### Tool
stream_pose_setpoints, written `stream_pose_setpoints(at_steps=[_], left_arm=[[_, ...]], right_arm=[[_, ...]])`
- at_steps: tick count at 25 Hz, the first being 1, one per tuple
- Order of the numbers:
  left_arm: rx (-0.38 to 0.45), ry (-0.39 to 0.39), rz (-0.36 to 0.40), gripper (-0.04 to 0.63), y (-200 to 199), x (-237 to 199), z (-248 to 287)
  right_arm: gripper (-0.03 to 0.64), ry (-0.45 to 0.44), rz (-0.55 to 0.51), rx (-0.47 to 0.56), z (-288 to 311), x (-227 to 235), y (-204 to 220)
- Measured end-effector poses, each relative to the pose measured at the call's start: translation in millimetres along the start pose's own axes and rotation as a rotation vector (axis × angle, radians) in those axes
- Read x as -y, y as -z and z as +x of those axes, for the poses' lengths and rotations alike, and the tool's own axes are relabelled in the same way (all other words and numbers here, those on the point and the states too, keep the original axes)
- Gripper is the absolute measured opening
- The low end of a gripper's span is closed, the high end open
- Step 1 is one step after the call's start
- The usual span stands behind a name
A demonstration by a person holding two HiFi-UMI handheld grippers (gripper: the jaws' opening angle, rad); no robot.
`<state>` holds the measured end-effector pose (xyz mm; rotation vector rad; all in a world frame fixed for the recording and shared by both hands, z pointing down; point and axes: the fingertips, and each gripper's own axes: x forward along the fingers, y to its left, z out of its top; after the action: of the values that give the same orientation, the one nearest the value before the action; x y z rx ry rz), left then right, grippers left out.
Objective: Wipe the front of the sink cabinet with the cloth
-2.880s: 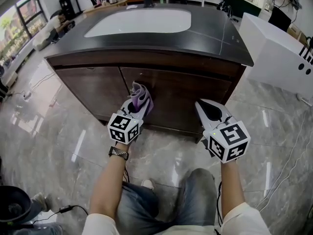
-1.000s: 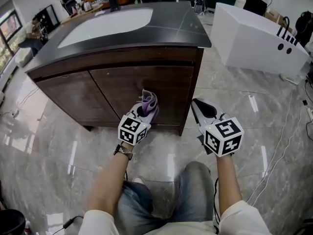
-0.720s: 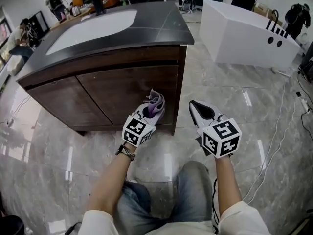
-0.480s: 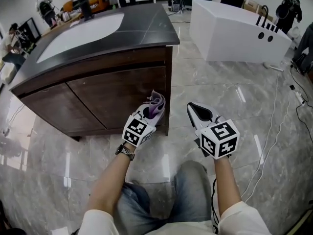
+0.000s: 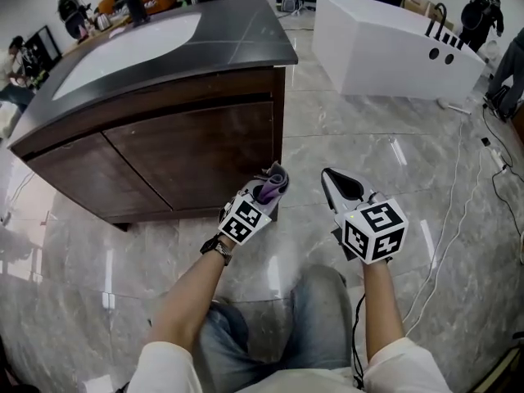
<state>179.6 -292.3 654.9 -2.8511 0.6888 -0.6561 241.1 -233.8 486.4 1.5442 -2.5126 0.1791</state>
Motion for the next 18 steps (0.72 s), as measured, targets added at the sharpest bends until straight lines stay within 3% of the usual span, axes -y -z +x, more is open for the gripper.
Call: stream_pose_setpoints(at_steps=[18], left_arm=[[-0.056, -0.362, -0.186, 0.054, 78.4, -96.0, -137.7]], right_arm=[[0.006, -0.184, 0.000, -0.012, 75.9, -74.6, 1.1]])
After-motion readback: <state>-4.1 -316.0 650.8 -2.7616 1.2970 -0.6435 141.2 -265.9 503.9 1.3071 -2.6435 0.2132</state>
